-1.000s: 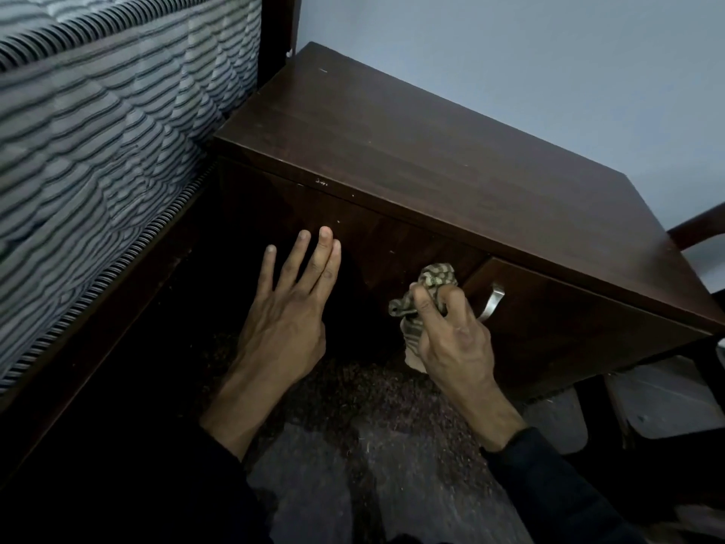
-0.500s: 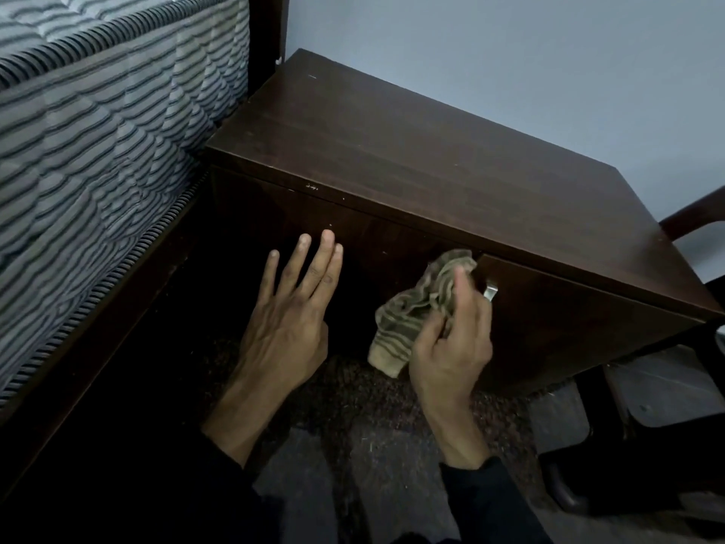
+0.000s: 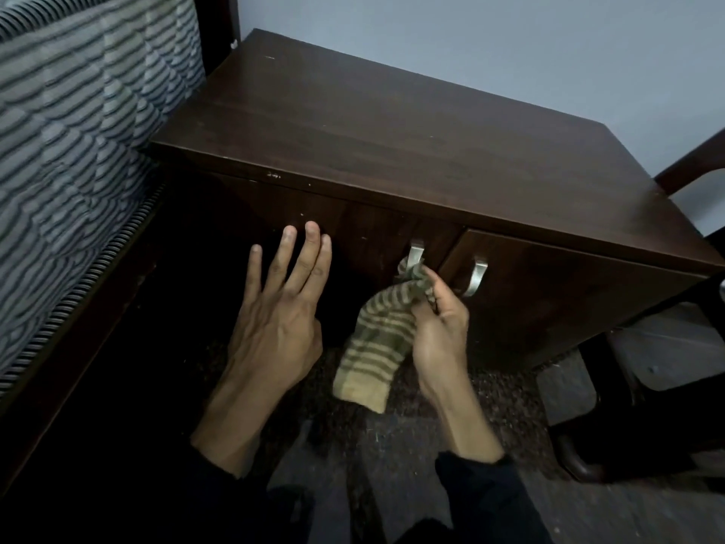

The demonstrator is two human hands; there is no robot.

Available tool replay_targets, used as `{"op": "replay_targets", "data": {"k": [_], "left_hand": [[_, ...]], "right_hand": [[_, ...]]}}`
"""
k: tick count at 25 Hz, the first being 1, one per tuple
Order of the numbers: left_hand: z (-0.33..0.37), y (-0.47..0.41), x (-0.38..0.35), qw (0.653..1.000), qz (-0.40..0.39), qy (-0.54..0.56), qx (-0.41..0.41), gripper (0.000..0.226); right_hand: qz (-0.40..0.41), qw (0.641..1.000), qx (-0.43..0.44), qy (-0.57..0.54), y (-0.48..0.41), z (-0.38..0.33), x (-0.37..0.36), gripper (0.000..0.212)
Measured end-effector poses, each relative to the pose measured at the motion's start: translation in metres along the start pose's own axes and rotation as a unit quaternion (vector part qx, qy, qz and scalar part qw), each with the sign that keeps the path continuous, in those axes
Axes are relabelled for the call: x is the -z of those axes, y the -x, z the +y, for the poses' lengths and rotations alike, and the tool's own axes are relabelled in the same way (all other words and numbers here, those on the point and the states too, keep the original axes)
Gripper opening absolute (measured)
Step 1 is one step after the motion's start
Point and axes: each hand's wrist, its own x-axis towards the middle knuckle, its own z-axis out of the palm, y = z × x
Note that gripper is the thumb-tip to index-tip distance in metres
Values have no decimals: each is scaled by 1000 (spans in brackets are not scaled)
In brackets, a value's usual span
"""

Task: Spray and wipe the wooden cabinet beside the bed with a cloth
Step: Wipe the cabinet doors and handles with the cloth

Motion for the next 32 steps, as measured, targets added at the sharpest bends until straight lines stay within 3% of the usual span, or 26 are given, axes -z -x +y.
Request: {"op": "replay_targets", "data": {"k": [2, 4, 6, 8, 9, 11, 13, 14, 15, 17, 19, 21, 23, 24, 26, 27, 28, 29, 30, 32], "left_hand": [[1, 0, -2, 1000, -4, -3, 2, 105], [3, 1, -2, 1000, -6, 4, 4, 105], [3, 2, 1, 1000, -8, 5, 7, 105], [0, 2, 1, 1000, -7, 0, 5, 104], [-2, 2, 1, 1000, -9, -3, 3, 104], [-2, 3, 0, 1000, -14, -5, 0, 102], [-2, 3, 3, 1000, -16, -4, 4, 101], [-1, 3, 4, 1000, -18, -3, 5, 100], [-1, 3, 4, 1000, -17, -1, 4, 100], [0, 2, 4, 1000, -15, 1, 5, 99], [-2, 2, 3, 1000, -21, -3, 3, 101], [-3, 4, 3, 1000, -23, -4, 2, 102], [-5, 3, 1, 1000, -14, -1, 0, 101], [-6, 2, 0, 1000, -7, 0, -1, 100], [-6, 1, -1, 1000, 1, -3, -3, 98], [-6, 2, -2, 1000, 1, -5, -3, 98], [-7, 2, -2, 1000, 3, -4, -5, 97], [-7, 2, -2, 1000, 3, -2, -8, 96], [-9, 3, -2, 1000, 4, -1, -10, 95], [-10, 4, -2, 1000, 12, 2, -11, 95]], "right_hand": [[-70, 974, 70, 206, -7, -6, 14, 50], [-101, 948, 71, 295, -15, -14, 21, 44], [-90, 984, -43, 150, -18, -23, 16, 44], [-81, 986, -146, -18, -17, -27, 10, 45], [-85, 985, -148, -19, -15, -26, 8, 45], [-76, 982, -34, 167, -13, -24, 15, 43], [-67, 928, 95, 354, -10, -26, 20, 39], [-67, 913, 119, 385, -9, -25, 22, 38], [-71, 918, 111, 373, -9, -26, 22, 36], [-75, 979, -41, 187, -12, -35, 14, 38], [-58, 975, -213, -3, -16, -43, 9, 37], [-45, 958, -279, -43, -15, -49, 12, 34], [-21, 966, -252, -59, -14, -51, 22, 35], [-11, 979, -197, -55, -10, -52, 27, 37], [30, 995, 39, 85, -2, -57, 30, 39], [40, 953, 192, 230, -2, -58, 30, 39], [29, 872, 316, 373, -1, -55, 28, 40], [8, 784, 377, 493, -1, -51, 25, 42], [-19, 723, 395, 567, -2, -45, 21, 46], [-59, 645, 432, 627, -5, -35, 23, 60]]}}
